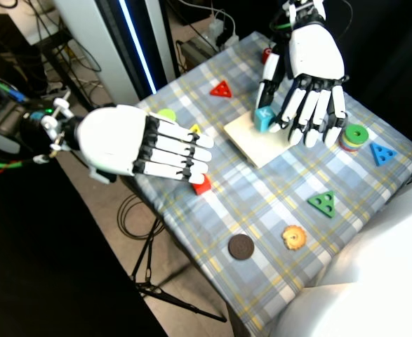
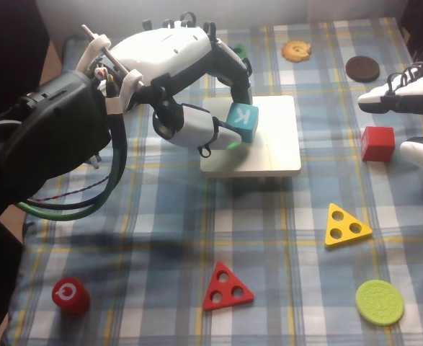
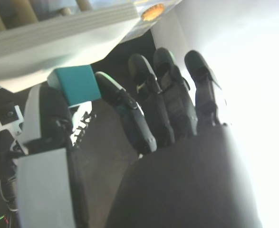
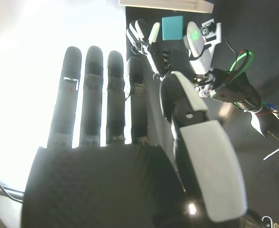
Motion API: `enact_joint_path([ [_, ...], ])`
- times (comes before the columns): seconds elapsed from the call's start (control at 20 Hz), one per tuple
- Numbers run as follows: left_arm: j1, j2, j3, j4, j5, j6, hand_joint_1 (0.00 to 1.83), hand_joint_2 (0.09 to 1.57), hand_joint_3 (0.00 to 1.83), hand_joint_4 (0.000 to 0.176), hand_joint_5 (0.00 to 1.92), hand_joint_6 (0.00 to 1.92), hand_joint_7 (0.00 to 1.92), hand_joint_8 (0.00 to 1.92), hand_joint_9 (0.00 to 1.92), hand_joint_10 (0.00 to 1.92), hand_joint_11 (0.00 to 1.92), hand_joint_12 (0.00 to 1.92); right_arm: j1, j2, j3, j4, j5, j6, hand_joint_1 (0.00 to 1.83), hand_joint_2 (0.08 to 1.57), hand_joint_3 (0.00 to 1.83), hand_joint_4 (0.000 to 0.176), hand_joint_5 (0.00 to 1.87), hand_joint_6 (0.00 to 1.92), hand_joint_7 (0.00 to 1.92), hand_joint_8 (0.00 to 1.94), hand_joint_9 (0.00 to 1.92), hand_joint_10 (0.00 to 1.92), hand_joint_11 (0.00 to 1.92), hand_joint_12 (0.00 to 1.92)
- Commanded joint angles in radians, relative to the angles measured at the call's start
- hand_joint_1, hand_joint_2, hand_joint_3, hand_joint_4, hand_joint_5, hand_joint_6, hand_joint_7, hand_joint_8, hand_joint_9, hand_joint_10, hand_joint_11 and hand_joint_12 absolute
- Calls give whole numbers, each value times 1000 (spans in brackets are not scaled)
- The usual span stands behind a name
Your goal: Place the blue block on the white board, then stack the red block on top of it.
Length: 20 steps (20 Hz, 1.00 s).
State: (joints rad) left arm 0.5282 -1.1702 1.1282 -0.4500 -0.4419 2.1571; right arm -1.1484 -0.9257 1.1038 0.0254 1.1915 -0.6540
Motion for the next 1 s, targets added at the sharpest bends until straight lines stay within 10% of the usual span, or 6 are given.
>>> enact_joint_path([
  [0.0,-16,-6,5,17,-109,-2,1038,1080,0,176,1033,883,708,1,529,0,0,616,11,-3,7,18,123,7,594,1391,0,0,549,1,622,0,578,0,326,483],
  [0.3,-15,-6,4,17,-108,-2,1036,1082,1,176,1026,894,687,0,523,1,0,605,11,-3,7,18,123,10,611,1392,0,0,548,0,625,1,580,1,326,476],
  [0.35,-15,-6,3,17,-108,-2,1031,1013,0,106,903,336,678,8,512,5,0,584,11,-3,7,18,123,11,609,1391,0,0,549,1,624,0,579,1,329,477],
  [0.5,-15,-6,2,17,-107,-2,1032,987,0,82,936,18,677,1,513,1,0,586,11,-3,7,18,123,12,611,1387,0,0,555,3,625,1,578,0,328,475],
  [0.8,-14,-5,0,17,-111,-2,991,970,0,86,798,0,642,0,508,0,0,576,11,-3,6,18,123,14,607,1383,0,0,553,0,620,0,570,0,319,468],
  [0.95,-6,1,-13,14,-128,-2,890,922,0,137,484,0,501,0,411,0,0,471,11,-3,6,18,123,15,604,1356,0,0,504,0,564,0,527,0,296,449],
])
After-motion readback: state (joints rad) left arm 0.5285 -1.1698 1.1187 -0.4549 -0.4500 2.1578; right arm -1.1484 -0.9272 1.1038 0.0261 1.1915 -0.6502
